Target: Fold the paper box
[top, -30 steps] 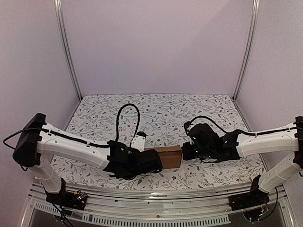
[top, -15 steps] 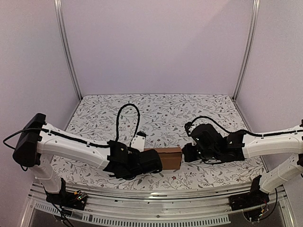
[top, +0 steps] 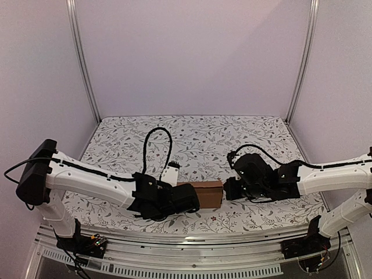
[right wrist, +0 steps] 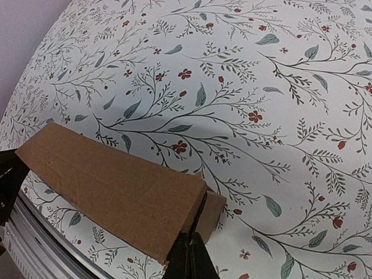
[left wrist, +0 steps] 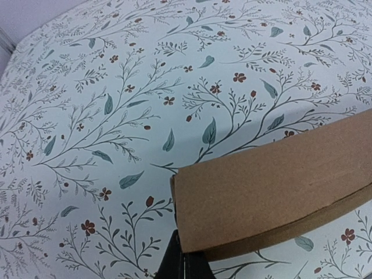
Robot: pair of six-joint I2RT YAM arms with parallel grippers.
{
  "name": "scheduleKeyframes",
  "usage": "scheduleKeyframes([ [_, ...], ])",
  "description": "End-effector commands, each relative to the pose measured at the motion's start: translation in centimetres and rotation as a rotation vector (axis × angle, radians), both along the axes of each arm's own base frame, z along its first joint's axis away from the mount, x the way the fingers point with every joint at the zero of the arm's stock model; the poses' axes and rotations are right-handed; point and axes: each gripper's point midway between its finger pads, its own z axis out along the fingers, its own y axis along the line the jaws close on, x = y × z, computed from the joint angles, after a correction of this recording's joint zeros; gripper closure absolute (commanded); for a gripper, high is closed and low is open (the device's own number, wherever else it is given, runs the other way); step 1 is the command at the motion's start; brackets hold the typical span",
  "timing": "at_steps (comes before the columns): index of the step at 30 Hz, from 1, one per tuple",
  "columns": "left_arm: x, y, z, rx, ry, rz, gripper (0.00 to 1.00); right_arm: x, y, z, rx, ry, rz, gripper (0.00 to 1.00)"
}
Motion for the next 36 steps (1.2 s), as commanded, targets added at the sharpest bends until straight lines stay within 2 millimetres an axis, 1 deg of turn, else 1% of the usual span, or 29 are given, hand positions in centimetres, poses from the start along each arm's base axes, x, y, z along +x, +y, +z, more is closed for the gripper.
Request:
scheduleKeyframes([
  [1,-2.4,1.9,-6.0,0.132,0.212,-0.032,1.0,-1.5,2.8,-0.3,0.101,0.065,0.063,1.0],
  [4,-2.4,1.9,-6.0,0.133,0.211,-0.032,1.0,-1.5,2.9,-0.5,0.121,0.074,0.048,1.0],
  [10,-2.5,2.0,-6.1,0.134,0.21,-0.031,1.0,-1.5,2.2,-0.2,0.124,0.062,0.03,1.0],
  [13,-2.5,2.0,-6.1,0.134,0.209,-0.03,1.0,-1.2,0.8,-0.2,0.072,0.043,0.003,1.0],
  [16,-2.5,2.1,-6.1,0.133,0.209,-0.027,1.0,-0.7,-1.3,-0.3,-0.045,0.003,-0.027,1.0],
  [17,-2.5,2.1,-6.1,0.135,0.209,-0.028,1.0,-0.6,-1.8,0.0,-0.067,-0.014,-0.032,1.0],
  [19,-2.5,2.1,-6.1,0.136,0.209,-0.029,1.0,-0.4,-2.0,0.7,-0.068,-0.04,-0.033,1.0],
  [21,-2.6,2.1,-6.1,0.134,0.209,-0.028,1.0,-0.1,-2.0,2.0,-0.05,-0.069,-0.034,1.0],
  [24,-2.5,2.0,-6.2,0.136,0.21,-0.028,1.0,0.4,-1.5,4.2,-0.024,-0.12,-0.026,1.0],
  [27,-2.6,1.9,-6.2,0.139,0.21,-0.032,1.0,0.9,-0.4,6.1,-0.002,-0.153,0.0,1.0],
  [29,-2.6,1.9,-6.2,0.138,0.21,-0.032,1.0,1.1,0.4,6.9,0.005,-0.164,0.017,1.0],
  [33,-2.6,1.8,-6.2,0.139,0.21,-0.033,1.0,1.5,1.6,6.6,0.01,-0.169,0.032,1.0],
  [36,-2.5,1.8,-6.1,0.138,0.21,-0.032,1.0,1.3,1.8,4.3,-0.004,-0.13,0.035,1.0],
])
